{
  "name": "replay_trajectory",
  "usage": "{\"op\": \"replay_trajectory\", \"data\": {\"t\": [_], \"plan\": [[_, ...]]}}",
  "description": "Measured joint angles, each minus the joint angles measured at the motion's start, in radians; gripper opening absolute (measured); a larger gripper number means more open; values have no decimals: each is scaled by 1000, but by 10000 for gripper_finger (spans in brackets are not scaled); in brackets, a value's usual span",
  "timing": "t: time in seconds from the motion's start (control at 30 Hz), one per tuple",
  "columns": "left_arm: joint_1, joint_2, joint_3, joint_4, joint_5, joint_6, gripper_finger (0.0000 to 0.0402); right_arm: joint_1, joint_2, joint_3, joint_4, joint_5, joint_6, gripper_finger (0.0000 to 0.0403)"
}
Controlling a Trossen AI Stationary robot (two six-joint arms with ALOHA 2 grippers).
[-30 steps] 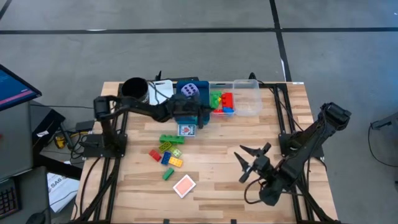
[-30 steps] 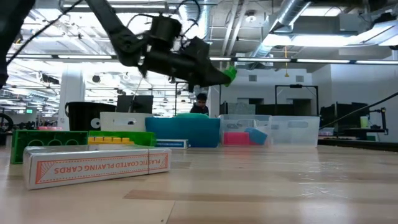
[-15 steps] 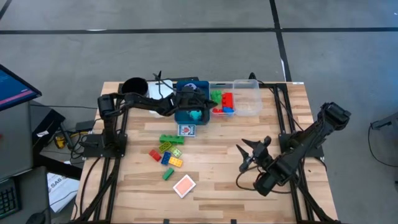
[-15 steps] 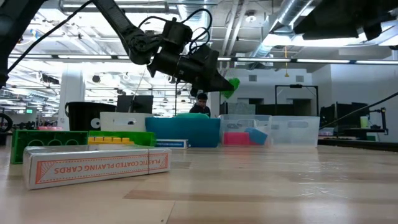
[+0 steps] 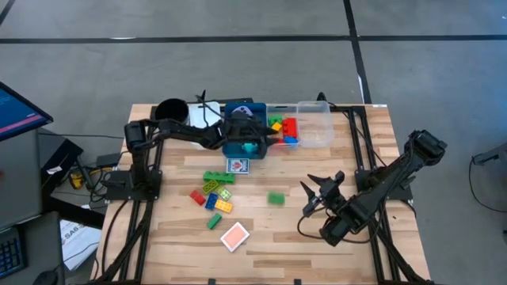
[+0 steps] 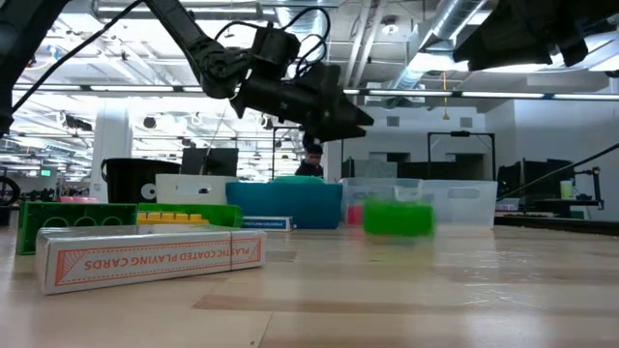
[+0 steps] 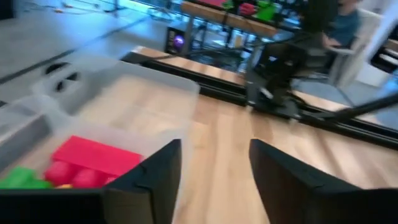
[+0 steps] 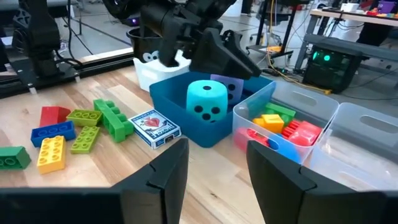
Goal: Pick & Place Toys
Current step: Put the green 2 stud game piece into the left transparent bin
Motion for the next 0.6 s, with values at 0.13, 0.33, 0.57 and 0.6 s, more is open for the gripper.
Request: {"op": "replay_trajectory", "data": {"t": [0.13,0.33,0.57,0.6], "plan": [[-33,-12,0,-40,114,0,214,0,0,0,-3,-3,-7,159],[-126,-88,-3,-235,185,58,237,7,11,0,89,-160,-191,161],[-258,-236,-3,-397,182,183,236,58,77,1,511,-288,-565,185],[-275,-258,-3,-413,172,188,235,63,95,1,582,-289,-592,189]]}}
